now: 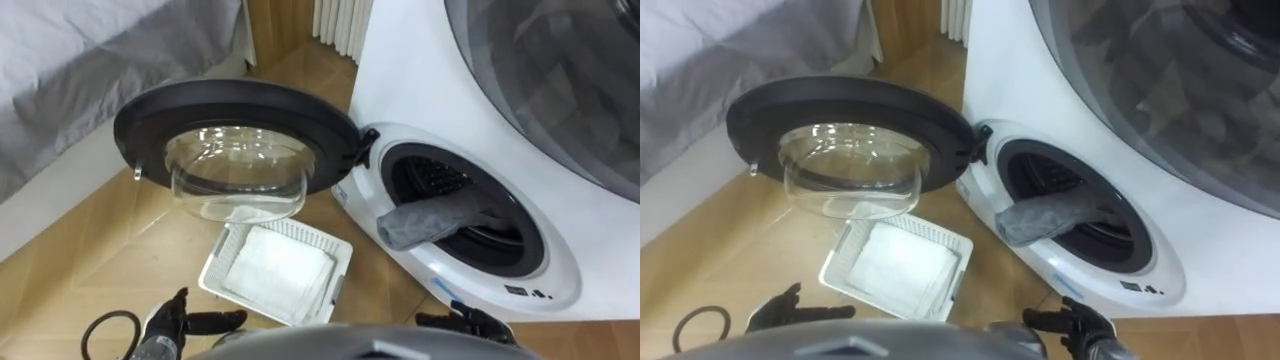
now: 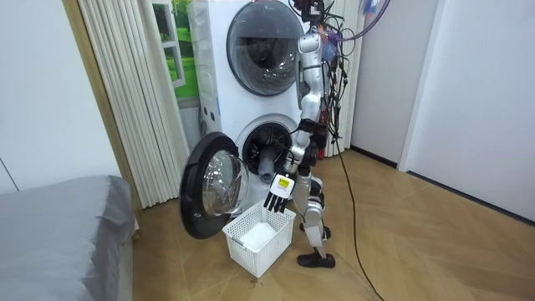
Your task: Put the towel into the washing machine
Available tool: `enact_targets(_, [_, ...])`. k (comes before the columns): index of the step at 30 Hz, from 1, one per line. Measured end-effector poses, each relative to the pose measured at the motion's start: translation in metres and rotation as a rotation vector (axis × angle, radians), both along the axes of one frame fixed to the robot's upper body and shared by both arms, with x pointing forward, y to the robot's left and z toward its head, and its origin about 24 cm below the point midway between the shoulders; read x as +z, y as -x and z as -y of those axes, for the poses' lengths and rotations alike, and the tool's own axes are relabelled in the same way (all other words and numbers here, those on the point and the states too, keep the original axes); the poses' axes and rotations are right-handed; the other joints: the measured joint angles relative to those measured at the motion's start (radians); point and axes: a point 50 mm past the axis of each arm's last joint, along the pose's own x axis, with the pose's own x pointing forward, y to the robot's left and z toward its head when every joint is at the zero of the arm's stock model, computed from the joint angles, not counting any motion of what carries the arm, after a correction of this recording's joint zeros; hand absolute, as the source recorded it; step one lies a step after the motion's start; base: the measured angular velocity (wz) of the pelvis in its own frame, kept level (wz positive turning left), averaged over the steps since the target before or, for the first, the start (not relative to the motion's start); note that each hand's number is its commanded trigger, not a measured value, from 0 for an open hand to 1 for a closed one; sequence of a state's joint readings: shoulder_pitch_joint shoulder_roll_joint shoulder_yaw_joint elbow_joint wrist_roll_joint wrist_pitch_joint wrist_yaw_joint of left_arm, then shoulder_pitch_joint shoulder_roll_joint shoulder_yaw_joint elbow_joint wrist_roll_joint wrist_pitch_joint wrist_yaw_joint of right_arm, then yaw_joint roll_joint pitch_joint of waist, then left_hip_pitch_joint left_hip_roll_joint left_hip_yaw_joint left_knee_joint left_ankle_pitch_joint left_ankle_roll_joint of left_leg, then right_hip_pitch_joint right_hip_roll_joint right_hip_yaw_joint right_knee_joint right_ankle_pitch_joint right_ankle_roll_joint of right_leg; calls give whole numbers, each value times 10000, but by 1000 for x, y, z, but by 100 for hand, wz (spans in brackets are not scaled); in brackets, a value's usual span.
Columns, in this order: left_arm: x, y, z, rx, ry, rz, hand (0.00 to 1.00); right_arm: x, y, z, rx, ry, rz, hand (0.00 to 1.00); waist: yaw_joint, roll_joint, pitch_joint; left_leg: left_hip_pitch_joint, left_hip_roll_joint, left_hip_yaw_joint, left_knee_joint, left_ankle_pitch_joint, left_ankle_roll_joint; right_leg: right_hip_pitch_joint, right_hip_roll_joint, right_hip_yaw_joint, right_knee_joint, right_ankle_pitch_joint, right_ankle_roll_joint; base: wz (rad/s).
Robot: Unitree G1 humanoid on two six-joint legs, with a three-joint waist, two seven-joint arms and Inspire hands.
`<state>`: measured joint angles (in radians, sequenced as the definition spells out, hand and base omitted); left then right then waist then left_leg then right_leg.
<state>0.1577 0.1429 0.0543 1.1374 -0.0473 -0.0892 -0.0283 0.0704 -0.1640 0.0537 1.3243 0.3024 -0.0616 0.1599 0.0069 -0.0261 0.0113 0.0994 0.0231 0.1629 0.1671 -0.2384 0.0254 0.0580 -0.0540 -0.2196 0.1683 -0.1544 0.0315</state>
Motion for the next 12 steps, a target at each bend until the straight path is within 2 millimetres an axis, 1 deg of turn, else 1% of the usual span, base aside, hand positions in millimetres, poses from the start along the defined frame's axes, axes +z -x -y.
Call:
enact_targets(1, [0,0,-1,20,-48,-48,0,0,0,-1,-25,-86,-60,0,-5,-34,16,77,1,3,-7,0,0,84,6,2,-31,-3,5,0])
enact_targets(2, [0,0,-1,8,-74,-77,0,0,1,-1,-49,-108,-88,0,-4,-14,38,115,6,5,-25,-1,-1,109,14,3,-30,-4,6,0])
enact_targets(9, [0,-2,-1,-41,-222,-235,0,-1,2,-1,-347,-373,-234,0,-9,-29,19,170,14,-11,-26,-10,-16,152,29,11,-14,-5,8,0])
enact_targets(12, [-1,-2,-1,-31,-207,-302,0,-1,2,-1,-348,-377,-249,0,-6,-21,24,226,14,-13,-4,-10,-17,213,27,24,-4,-5,7,0])
